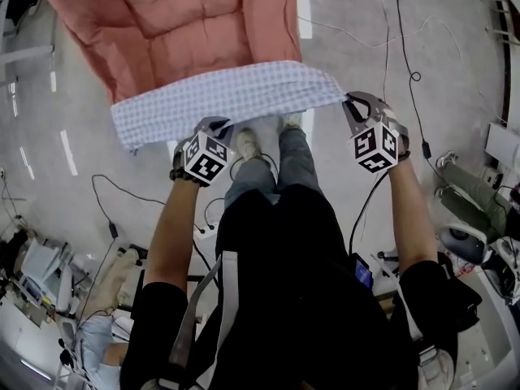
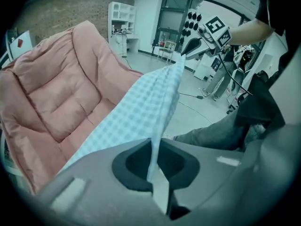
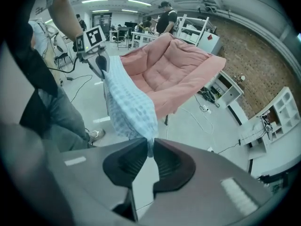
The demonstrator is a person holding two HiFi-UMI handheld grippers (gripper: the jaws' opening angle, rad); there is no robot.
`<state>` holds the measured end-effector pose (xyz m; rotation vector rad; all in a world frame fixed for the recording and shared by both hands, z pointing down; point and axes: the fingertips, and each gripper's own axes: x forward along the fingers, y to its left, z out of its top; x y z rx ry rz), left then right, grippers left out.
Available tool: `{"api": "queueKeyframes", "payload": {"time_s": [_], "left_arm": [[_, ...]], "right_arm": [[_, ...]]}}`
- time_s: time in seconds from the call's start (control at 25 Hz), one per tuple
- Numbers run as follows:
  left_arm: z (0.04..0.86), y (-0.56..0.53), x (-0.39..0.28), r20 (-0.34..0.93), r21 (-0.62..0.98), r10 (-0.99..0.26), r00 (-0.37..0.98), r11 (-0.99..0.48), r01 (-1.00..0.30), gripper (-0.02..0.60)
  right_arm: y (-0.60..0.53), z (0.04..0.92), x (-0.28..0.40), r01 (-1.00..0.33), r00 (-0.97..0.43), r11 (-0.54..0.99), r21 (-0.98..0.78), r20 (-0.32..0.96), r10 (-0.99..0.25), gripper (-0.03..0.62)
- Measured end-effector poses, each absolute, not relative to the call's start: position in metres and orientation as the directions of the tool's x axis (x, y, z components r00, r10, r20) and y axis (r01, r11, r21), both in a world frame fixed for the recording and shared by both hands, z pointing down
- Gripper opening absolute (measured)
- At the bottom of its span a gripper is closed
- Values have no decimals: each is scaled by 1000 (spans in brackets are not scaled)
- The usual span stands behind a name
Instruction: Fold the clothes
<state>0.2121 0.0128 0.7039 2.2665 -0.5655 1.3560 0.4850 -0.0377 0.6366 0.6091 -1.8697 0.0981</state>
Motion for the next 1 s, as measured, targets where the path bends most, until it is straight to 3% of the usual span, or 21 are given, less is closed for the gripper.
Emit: {"api": "queueKeyframes", "payload": {"time_s": [0.32,0.44,0.52,0.8,1.0], "left_arm": [[707,32,222,899,174,-78,431,-839,-515,37],[709,39,222,901,192,-51,431,-844,-502,132],[709,42,222,899,203,-43,436,-841,-502,157],[694,38,217,895,216,-63,442,-806,-551,160],[674,15,212,877,233,-150,458,-700,-675,160]], "right_arm": [[-8,663,501,-445,-229,872,205,915,-332,50],[3,671,501,-431,-235,890,148,934,-269,143],[10,673,502,-434,-245,894,111,941,-235,185],[0,656,494,-460,-290,883,93,924,-249,187],[-34,636,472,-464,-379,885,37,895,-236,186]]}}
